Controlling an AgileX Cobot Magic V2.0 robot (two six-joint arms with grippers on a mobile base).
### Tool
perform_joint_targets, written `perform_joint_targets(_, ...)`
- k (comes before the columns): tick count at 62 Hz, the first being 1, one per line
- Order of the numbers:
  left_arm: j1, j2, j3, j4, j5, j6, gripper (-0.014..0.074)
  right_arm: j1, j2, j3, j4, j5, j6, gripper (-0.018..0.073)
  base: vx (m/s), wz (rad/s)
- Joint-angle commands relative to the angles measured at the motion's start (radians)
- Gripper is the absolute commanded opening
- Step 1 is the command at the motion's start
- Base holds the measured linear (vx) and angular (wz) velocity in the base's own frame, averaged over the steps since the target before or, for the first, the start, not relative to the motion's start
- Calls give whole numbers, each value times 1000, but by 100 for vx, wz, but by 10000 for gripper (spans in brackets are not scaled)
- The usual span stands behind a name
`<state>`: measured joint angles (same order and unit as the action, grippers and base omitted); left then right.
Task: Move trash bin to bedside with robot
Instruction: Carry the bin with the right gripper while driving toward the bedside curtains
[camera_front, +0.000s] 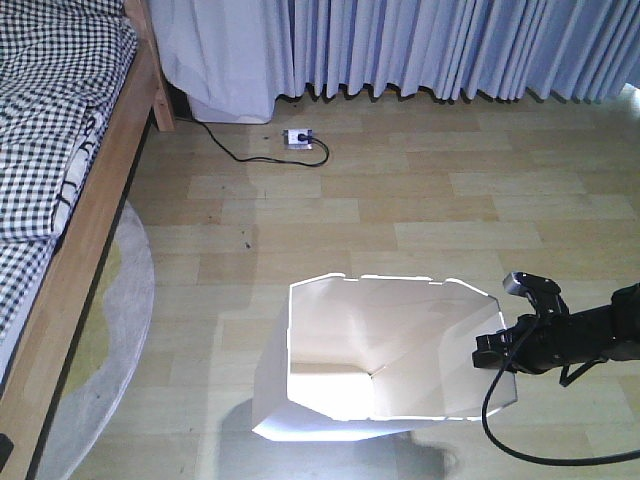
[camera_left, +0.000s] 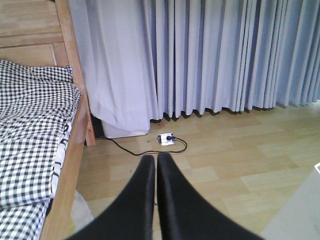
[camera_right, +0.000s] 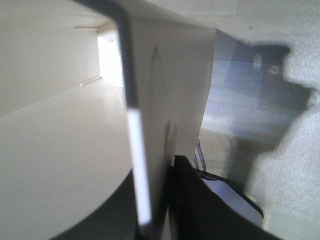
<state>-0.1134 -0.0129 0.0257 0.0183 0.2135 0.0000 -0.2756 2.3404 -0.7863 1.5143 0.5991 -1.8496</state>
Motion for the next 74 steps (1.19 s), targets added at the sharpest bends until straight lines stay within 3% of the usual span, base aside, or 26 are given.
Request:
perform_joint_targets(1, -6, -14, 19, -4, -69, 0, -6, -1, -69, -5, 27, 261, 1, -5, 22, 0)
perform_joint_targets(74, -6, -14, 19, -4, -69, 0, -6, -1, -69, -5, 27, 260, 1, -5, 20, 1)
